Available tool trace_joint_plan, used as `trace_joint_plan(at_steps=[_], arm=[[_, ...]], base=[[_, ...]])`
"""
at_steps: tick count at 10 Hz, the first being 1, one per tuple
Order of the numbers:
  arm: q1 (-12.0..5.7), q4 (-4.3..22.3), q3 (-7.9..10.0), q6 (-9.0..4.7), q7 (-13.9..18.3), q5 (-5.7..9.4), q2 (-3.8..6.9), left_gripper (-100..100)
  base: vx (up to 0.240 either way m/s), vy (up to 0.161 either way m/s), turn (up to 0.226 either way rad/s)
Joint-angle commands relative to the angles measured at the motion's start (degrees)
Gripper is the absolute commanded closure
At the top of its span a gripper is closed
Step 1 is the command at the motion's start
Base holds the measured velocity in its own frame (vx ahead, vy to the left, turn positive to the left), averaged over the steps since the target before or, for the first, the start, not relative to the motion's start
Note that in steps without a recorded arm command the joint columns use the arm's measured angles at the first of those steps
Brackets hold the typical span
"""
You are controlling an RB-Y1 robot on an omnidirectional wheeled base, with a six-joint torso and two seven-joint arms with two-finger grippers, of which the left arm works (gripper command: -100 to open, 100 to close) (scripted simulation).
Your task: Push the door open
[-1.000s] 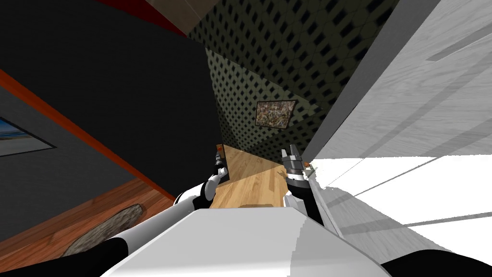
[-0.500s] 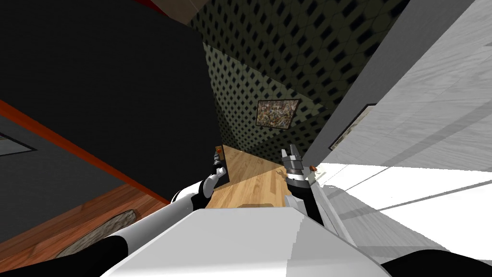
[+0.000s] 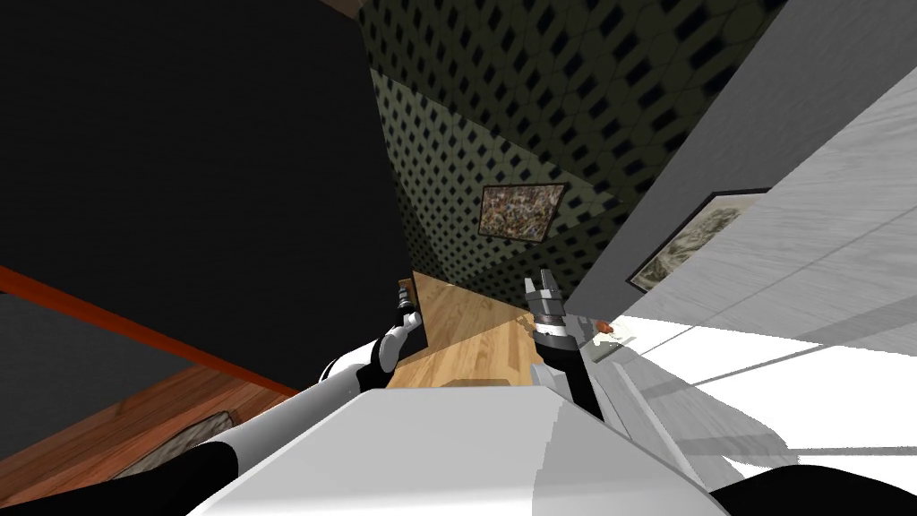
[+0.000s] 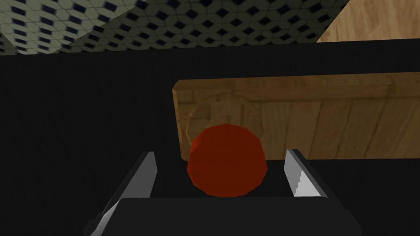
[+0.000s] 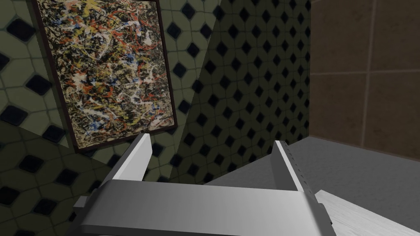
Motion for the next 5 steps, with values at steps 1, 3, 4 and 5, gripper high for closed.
trace_joint_plan(at_steps=[1, 3, 4, 5], arm=[[1.09, -2.1, -0.11, 0.52, 0.1, -0.10, -0.99, -100], [0.59, -1.0, -0.05, -0.06, 0.1, -0.04, -0.62, 100], [0.59, -1.0, -0.05, -0.06, 0.1, -0.04, -0.62, 100], [0.59, -1.0, -0.05, -0.06, 0.1, -0.04, -0.62, 100]], base=[[0.184, 0.065, -0.035], [0.030, 0.010, 0.000], [-0.028, -0.010, 0.000], [-0.024, -0.009, -0.003]])
